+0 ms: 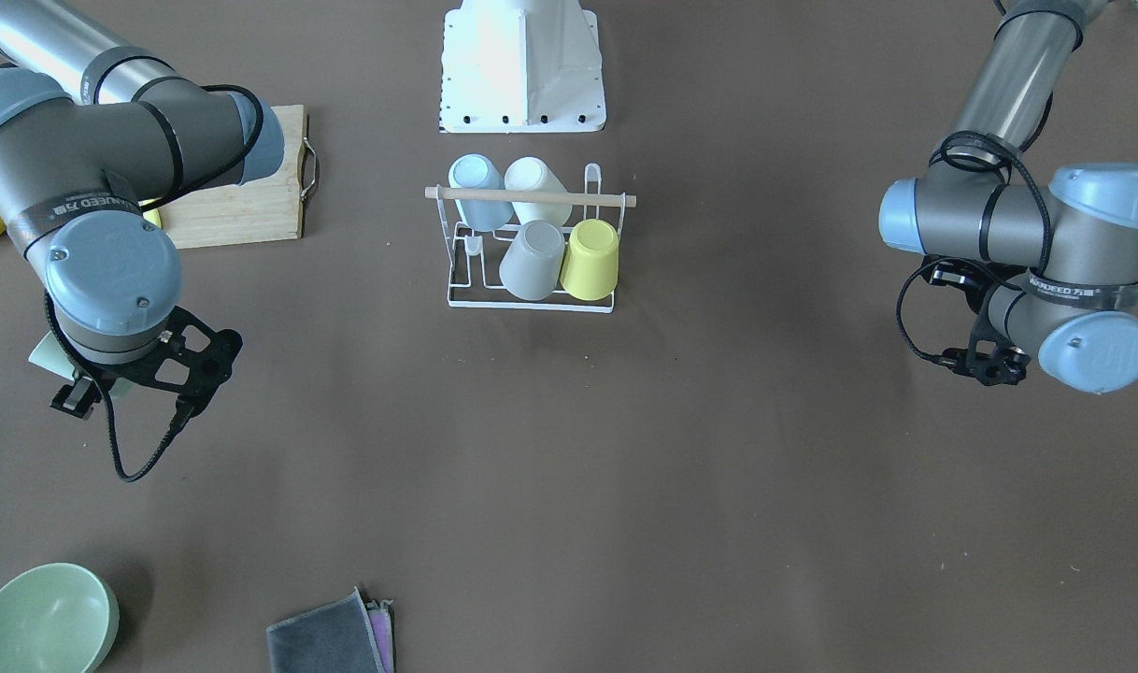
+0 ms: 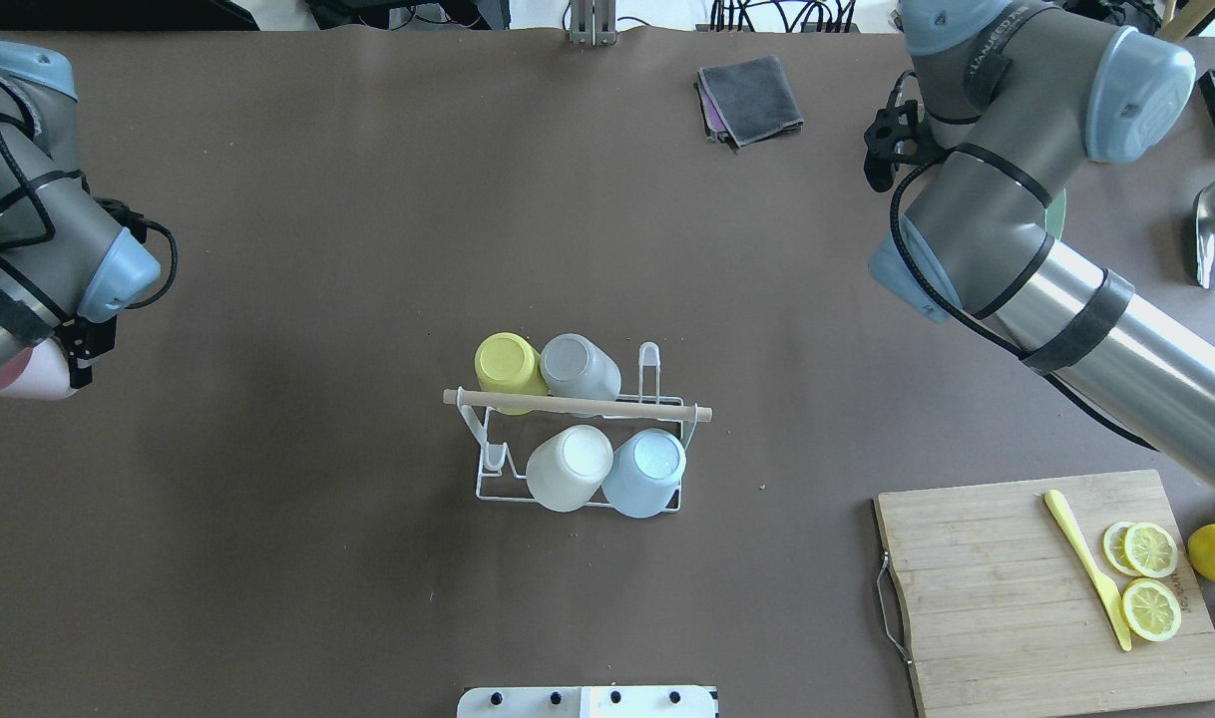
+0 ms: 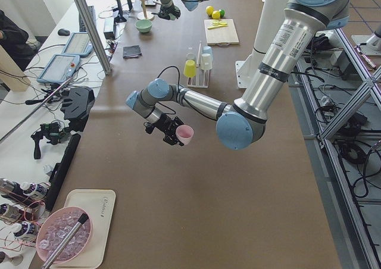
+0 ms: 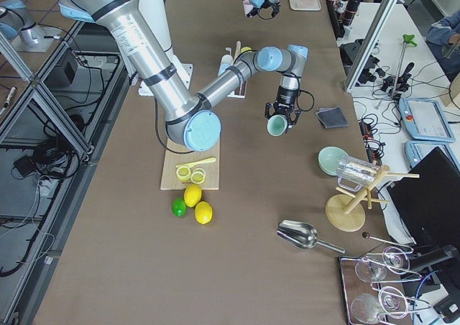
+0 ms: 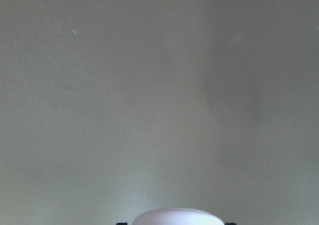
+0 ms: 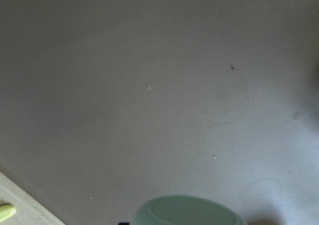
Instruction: Place cup on cup holder
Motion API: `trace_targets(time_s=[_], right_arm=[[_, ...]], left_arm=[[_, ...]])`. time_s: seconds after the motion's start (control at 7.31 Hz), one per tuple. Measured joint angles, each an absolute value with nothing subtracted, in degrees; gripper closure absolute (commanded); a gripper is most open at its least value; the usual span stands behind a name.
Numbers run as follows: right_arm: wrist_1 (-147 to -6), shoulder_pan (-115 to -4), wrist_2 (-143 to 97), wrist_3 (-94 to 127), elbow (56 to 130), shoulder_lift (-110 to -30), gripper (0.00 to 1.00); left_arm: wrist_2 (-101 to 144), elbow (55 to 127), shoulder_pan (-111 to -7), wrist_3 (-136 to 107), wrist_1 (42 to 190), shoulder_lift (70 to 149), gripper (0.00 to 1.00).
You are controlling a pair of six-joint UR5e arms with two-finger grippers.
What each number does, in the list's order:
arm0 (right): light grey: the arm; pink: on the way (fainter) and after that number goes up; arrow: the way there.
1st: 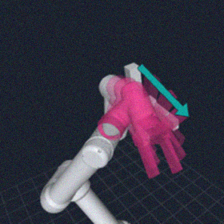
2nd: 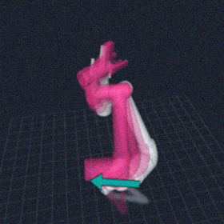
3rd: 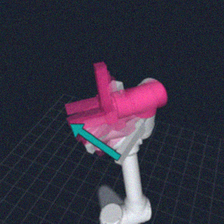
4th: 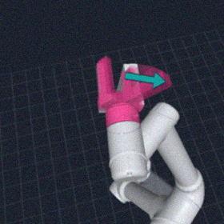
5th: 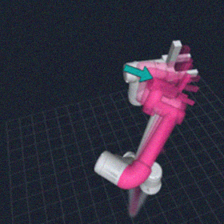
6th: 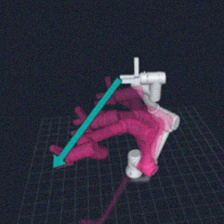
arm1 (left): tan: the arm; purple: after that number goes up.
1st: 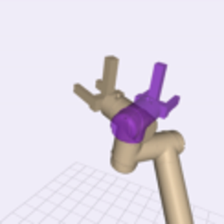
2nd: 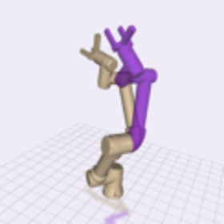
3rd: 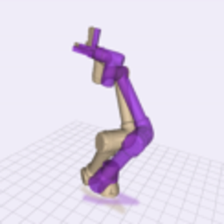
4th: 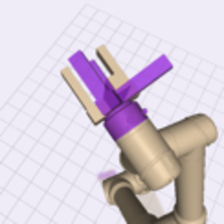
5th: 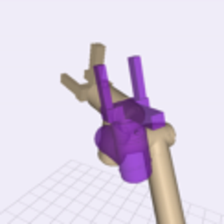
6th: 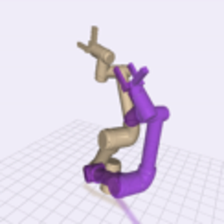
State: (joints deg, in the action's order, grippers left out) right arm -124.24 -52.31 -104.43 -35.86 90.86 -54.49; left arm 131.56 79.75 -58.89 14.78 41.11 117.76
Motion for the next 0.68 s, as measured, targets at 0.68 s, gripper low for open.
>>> trace_targets(time_s=[0.68], right_arm=[[-124.7, -55.1, -107.9, -42.4, 98.2, -58.0, 1.00]], left_arm=[[123.9, 86.0, -60.2, 15.1, 51.3, 119.2, 1.00]])
